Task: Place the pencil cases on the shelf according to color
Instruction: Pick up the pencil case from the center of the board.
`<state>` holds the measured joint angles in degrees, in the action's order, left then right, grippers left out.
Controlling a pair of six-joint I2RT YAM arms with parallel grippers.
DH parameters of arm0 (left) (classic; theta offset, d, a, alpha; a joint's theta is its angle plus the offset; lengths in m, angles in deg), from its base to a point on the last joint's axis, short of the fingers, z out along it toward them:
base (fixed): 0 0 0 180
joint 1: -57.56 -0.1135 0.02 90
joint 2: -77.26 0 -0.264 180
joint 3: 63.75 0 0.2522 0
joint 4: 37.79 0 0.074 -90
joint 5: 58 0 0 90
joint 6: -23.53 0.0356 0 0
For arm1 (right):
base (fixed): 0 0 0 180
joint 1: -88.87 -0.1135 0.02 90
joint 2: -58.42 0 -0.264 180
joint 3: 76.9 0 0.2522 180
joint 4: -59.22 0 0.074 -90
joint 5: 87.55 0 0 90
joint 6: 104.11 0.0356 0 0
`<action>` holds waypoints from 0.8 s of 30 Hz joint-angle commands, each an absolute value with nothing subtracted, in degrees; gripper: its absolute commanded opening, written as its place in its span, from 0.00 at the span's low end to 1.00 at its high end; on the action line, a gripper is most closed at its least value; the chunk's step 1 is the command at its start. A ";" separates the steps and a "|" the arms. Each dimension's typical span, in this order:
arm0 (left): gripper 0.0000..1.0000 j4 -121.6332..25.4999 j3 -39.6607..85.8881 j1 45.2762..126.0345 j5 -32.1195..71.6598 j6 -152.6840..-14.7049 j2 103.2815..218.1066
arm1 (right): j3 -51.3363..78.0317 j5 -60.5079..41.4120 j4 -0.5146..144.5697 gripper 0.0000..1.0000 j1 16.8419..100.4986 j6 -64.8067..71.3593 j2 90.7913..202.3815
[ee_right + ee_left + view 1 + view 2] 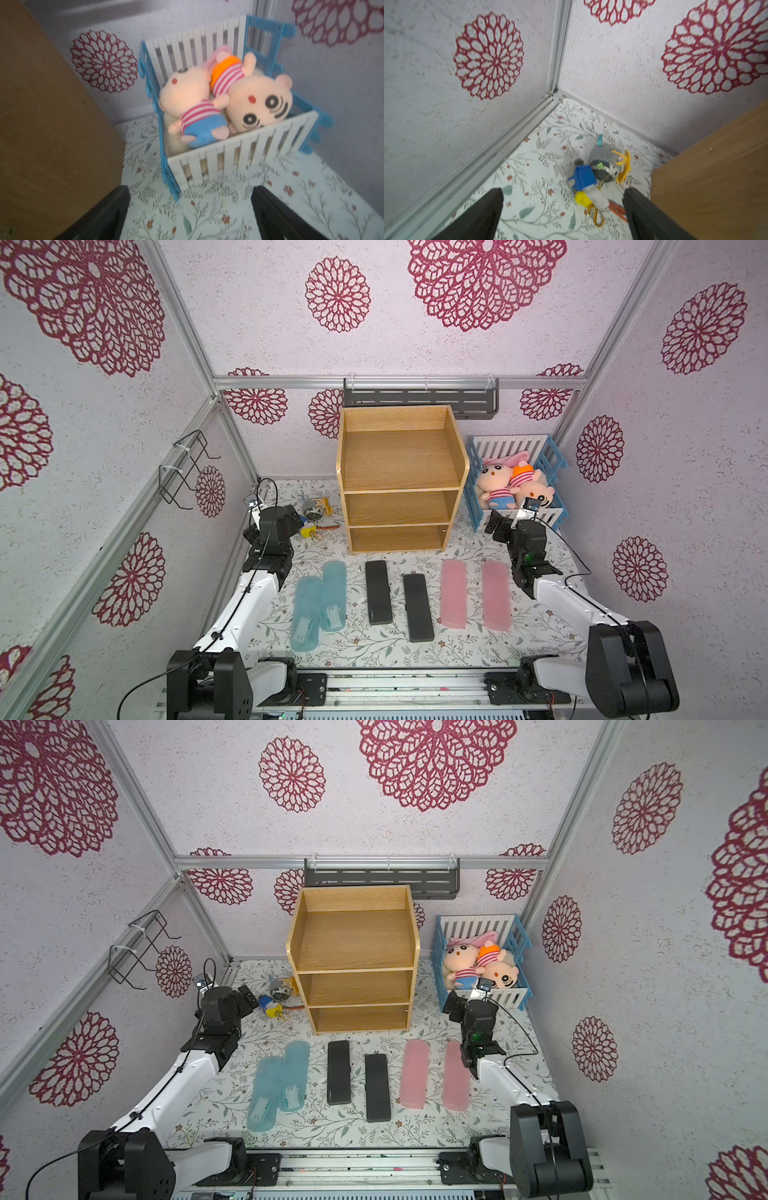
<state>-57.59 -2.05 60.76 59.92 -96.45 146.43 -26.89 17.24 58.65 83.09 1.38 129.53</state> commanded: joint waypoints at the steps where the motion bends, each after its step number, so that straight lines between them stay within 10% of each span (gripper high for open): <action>1: 0.97 -75.30 2.01 62.43 60.11 -105.45 146.18 | -25.65 20.37 81.25 0.99 79.34 10.89 125.87; 24: 0.97 -82.62 2.42 71.27 43.44 -112.31 144.32 | -30.35 27.97 111.62 0.99 64.22 37.98 125.89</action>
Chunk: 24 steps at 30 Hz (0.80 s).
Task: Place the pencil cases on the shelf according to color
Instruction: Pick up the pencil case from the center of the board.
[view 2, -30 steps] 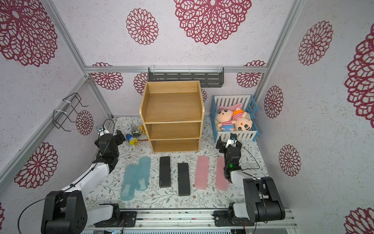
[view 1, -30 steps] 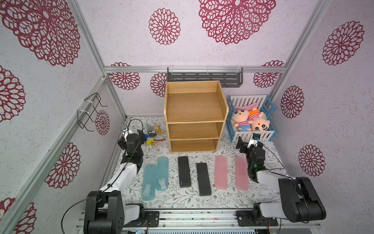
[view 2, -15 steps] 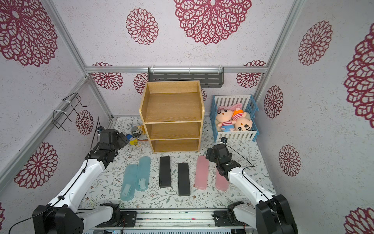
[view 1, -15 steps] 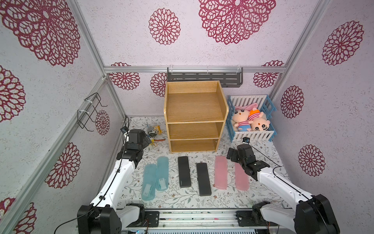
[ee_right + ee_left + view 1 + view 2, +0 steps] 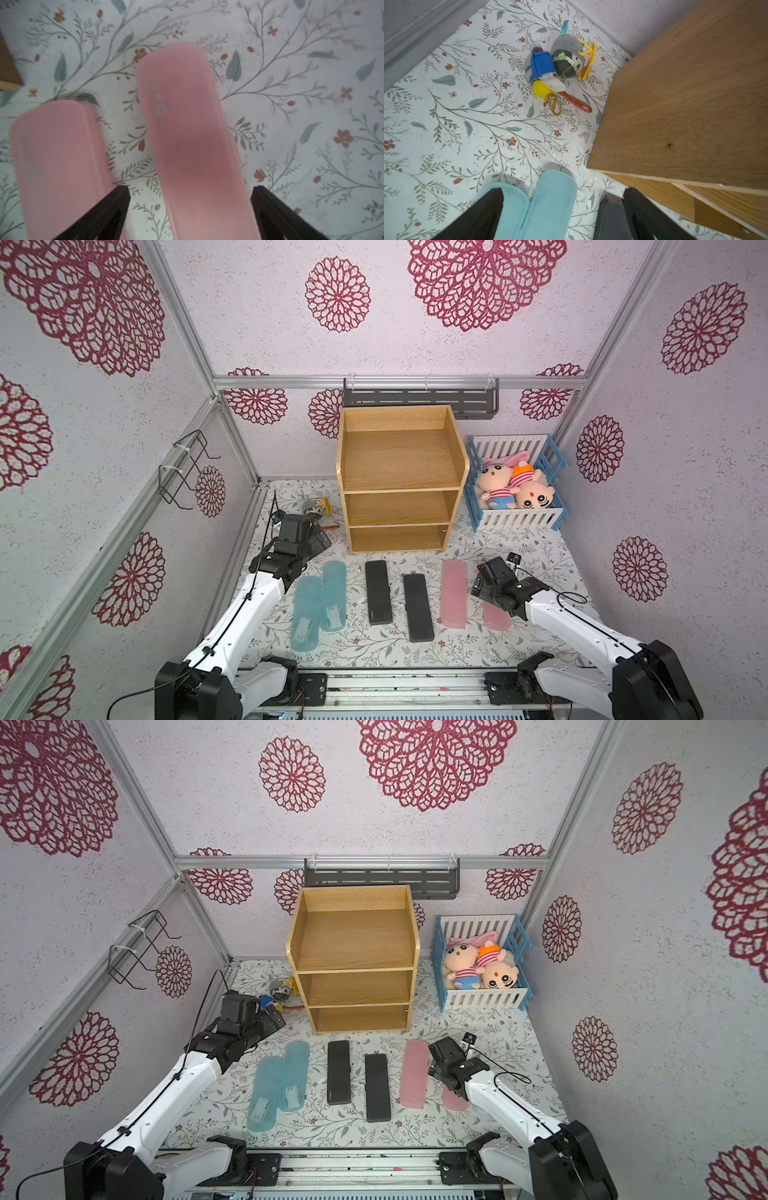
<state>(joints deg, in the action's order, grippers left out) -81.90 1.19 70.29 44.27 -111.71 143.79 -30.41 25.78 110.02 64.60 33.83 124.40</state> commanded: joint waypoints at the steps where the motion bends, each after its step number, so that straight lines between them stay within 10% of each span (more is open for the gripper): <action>1: 0.97 -82.69 2.62 71.46 43.50 -112.07 144.41 | -30.66 27.69 111.35 0.99 64.18 38.10 126.53; 24: 0.97 -85.17 1.73 71.74 45.98 -112.27 142.13 | -28.13 19.40 105.47 0.99 64.15 32.56 132.98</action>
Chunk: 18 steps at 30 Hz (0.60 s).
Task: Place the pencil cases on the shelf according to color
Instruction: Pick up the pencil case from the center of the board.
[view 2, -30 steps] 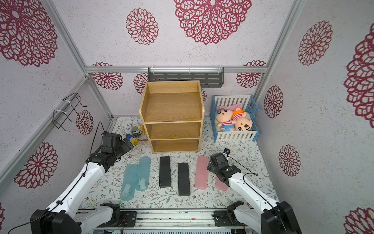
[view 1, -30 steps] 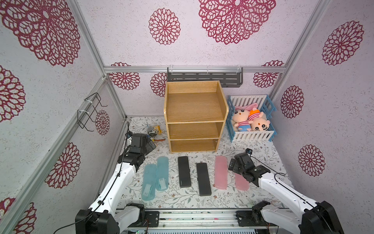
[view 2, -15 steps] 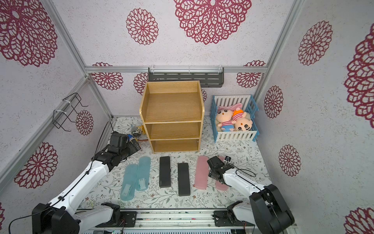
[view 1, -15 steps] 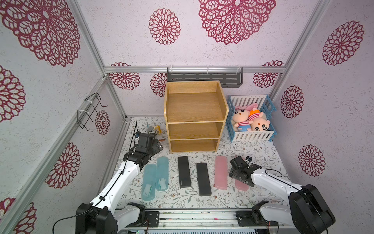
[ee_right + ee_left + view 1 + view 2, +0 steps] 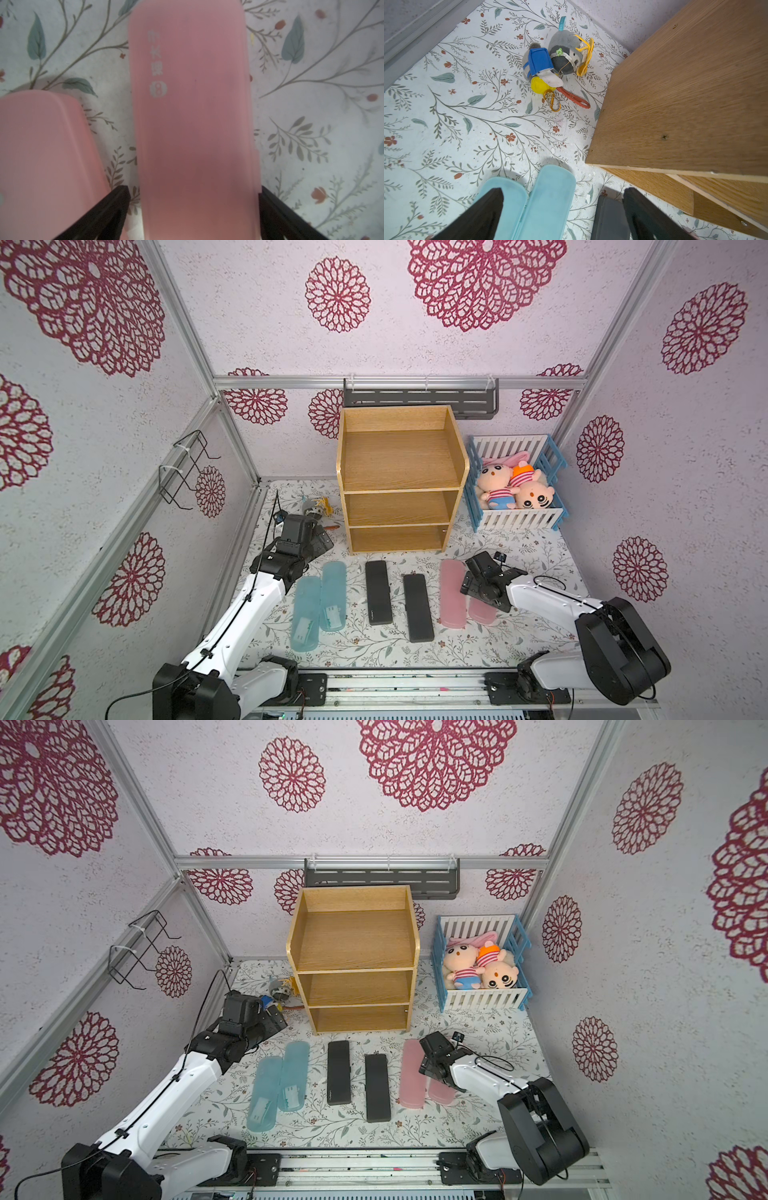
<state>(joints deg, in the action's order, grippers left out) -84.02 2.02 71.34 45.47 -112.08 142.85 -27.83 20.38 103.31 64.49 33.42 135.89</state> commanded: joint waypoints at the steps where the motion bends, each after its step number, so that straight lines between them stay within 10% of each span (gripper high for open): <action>1: 0.97 -85.15 1.67 71.78 45.90 -112.33 142.26 | -28.85 19.25 105.88 0.99 63.80 32.91 132.37; 18: 0.97 -84.60 1.38 72.41 45.35 -113.06 143.38 | -35.76 14.20 102.25 0.96 61.59 36.07 128.79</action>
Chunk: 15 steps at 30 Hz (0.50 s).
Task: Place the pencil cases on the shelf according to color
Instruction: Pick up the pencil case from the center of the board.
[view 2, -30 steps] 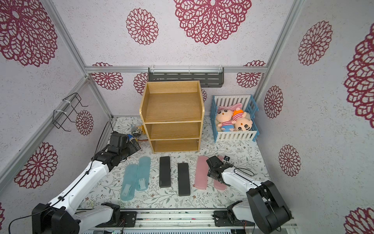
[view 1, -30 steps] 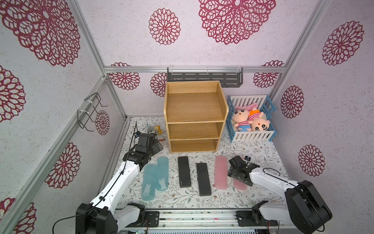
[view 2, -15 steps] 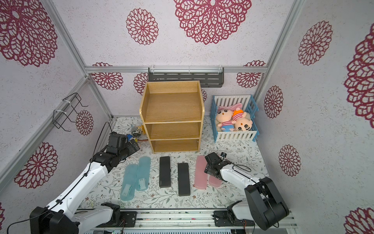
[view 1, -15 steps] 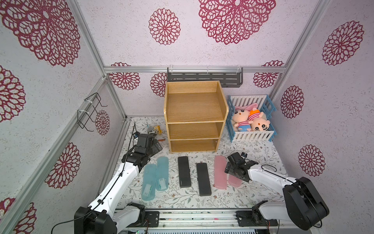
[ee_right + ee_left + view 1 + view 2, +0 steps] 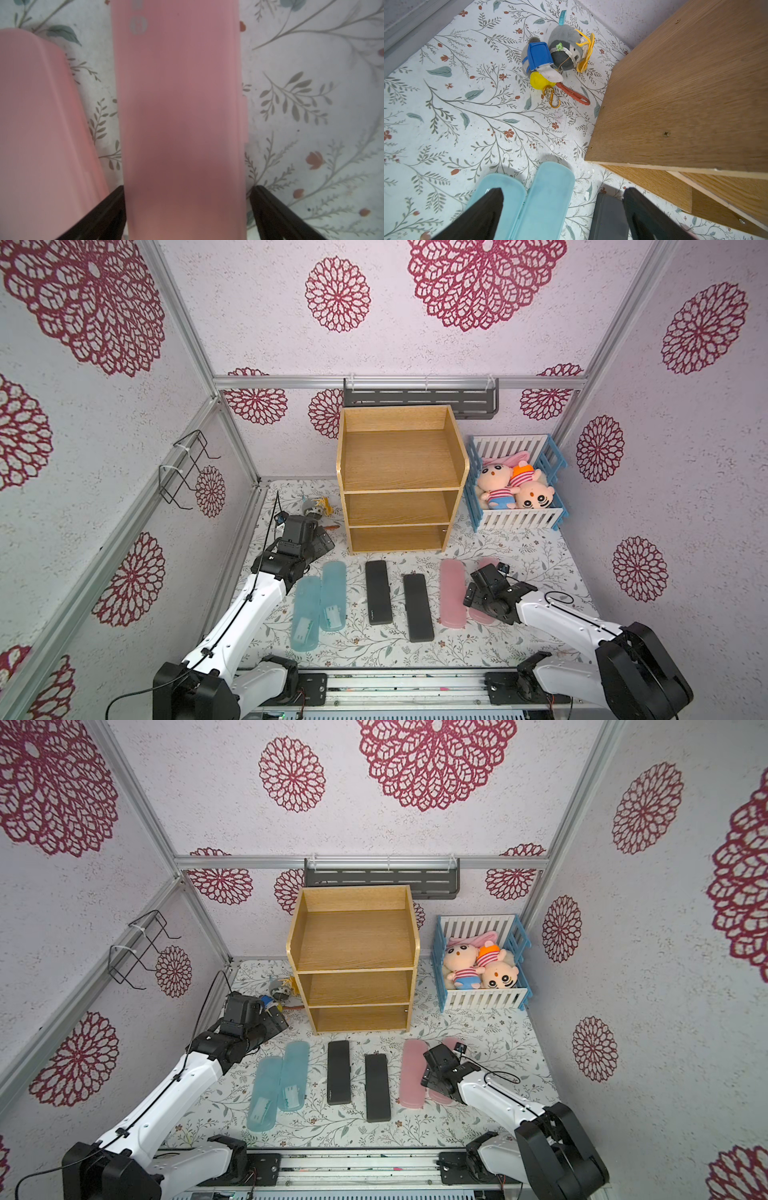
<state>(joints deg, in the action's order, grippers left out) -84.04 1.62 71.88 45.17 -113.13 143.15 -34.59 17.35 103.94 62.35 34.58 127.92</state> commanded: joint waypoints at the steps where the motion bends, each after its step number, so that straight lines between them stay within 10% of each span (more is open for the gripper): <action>1: 0.97 -84.66 1.42 72.39 45.36 -113.19 143.36 | -35.56 14.45 102.25 0.95 61.46 36.12 129.31; 15: 0.97 -85.45 1.29 73.29 46.01 -113.85 141.89 | -35.60 14.81 101.08 0.78 60.30 35.36 130.21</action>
